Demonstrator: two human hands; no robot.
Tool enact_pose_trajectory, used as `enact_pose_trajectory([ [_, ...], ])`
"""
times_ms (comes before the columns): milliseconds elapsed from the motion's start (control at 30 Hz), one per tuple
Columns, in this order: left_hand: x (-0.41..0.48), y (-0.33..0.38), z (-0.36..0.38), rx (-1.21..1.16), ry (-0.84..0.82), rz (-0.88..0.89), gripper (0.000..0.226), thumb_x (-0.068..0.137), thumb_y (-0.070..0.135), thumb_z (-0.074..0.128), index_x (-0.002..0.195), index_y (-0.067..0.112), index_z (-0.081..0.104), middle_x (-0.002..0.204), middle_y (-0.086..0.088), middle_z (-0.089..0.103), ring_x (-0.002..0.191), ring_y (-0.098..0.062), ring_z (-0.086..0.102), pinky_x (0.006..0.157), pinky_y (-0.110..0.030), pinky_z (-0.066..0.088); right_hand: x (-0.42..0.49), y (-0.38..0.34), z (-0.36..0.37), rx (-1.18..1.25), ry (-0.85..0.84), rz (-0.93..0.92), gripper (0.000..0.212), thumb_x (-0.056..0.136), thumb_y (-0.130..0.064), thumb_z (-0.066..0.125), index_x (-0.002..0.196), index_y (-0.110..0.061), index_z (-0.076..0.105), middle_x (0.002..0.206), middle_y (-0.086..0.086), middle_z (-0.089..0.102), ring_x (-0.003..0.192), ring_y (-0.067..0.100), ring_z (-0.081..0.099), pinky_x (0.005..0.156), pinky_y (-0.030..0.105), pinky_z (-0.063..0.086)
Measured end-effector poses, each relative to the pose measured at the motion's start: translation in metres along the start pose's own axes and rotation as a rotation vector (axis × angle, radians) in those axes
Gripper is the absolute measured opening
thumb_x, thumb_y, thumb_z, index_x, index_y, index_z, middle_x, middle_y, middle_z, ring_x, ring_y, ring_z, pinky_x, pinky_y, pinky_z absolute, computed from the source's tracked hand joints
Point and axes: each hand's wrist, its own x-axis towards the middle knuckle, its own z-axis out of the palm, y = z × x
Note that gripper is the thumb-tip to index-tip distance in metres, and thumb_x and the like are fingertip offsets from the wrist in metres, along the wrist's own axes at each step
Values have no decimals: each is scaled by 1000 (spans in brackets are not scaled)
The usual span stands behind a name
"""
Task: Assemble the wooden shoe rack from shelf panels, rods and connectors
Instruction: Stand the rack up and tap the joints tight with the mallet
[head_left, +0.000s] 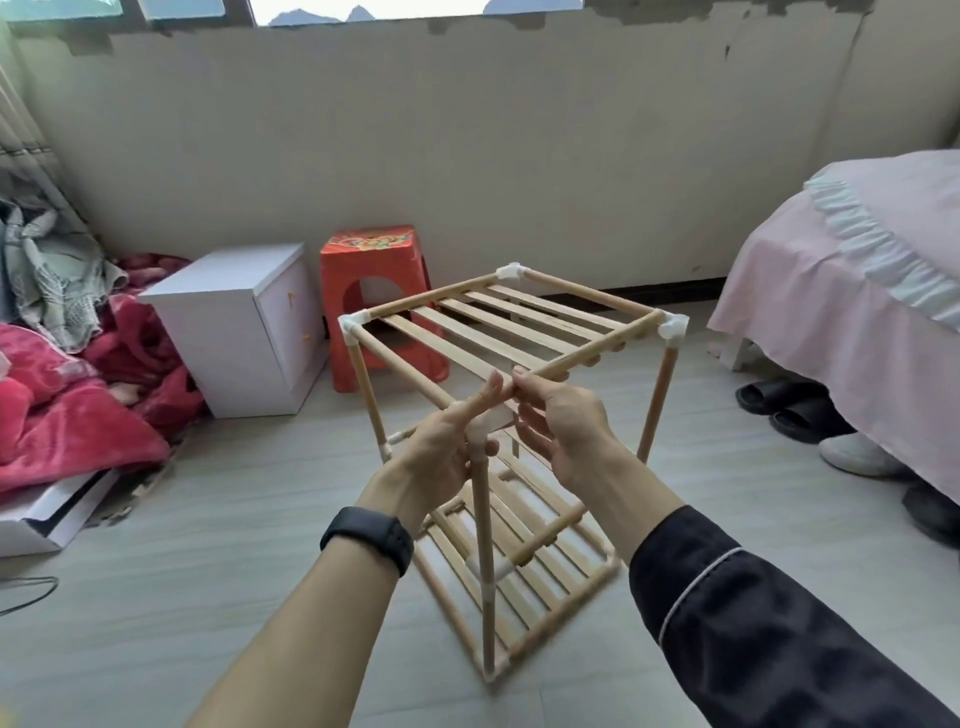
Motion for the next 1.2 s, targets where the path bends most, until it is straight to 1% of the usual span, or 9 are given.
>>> enact_pose_trajectory([
  [100, -4, 2, -13, -38, 0, -19, 61, 73, 71, 73, 120, 32, 74, 131, 4, 53, 70, -7, 42, 57, -21, 36, -3, 7, 15, 16, -9, 5, 25, 94, -23, 72, 113, -7, 71, 91, -1, 79, 83, 10, 75, 68, 27, 53],
  [200, -9, 3, -28, -66, 6, -19, 64, 70, 69, 77, 120, 29, 75, 123, 10, 56, 65, -4, 44, 57, -19, 33, -8, 13, 30, 76, -24, 7, 32, 95, -19, 70, 122, -2, 66, 91, 3, 79, 85, 15, 77, 64, 27, 59],
  [367, -16, 8, -53, -183, 161, -40, 38, 87, 42, 74, 104, 8, 68, 74, 3, 58, 56, -9, 49, 56, -21, 41, -17, 20, 44, 100, -63, 4, 27, 98, -15, 67, 115, 5, 65, 94, 17, 78, 84, 30, 77, 73, 45, 64],
  [467, -13, 12, -53, -176, 269, -55, 29, 91, 20, 63, 115, 4, 58, 82, -7, 50, 57, -12, 42, 57, -25, 33, -22, 22, 51, 122, -79, 10, 18, 97, -12, 66, 104, 4, 64, 92, 20, 76, 82, 35, 77, 68, 45, 64],
  [567, -10, 17, -51, -194, 302, -67, 22, 89, 15, 60, 107, 4, 55, 91, -12, 49, 56, -13, 43, 52, -25, 33, -25, 22, 57, 196, -43, 22, 23, 98, -8, 64, 115, 6, 56, 105, 28, 70, 81, 38, 77, 62, 44, 63],
  [733, -2, 17, -56, -207, 309, -77, 15, 86, 13, 63, 90, 10, 50, 77, -4, 46, 54, -14, 44, 50, -25, 35, -25, 26, 60, 196, -25, -34, 13, 101, -8, 59, 90, 0, 58, 75, 16, 74, 80, 35, 77, 64, 44, 64],
  [833, 1, 17, -58, -226, 341, -73, 17, 84, 12, 64, 91, 9, 49, 80, -5, 44, 54, -14, 44, 48, -24, 38, -23, 32, 61, 181, -8, -49, 10, 100, -9, 61, 96, 0, 58, 80, 17, 75, 80, 34, 77, 64, 41, 63],
  [1000, 5, 18, -60, -264, 378, -61, 17, 82, 9, 64, 90, 8, 49, 85, -7, 43, 53, -15, 46, 43, -25, 39, -20, 41, 63, 181, 45, -33, 12, 92, -6, 66, 89, -4, 55, 64, 6, 73, 75, 31, 77, 60, 36, 62],
  [1200, 13, 16, -50, -188, 407, -70, 17, 83, 12, 63, 95, 7, 53, 93, -10, 46, 64, -19, 52, 60, -31, 45, -19, 47, 62, 198, 60, 67, 10, 83, 4, 67, 86, -1, 59, 85, 17, 68, 72, 34, 77, 60, 35, 62],
])
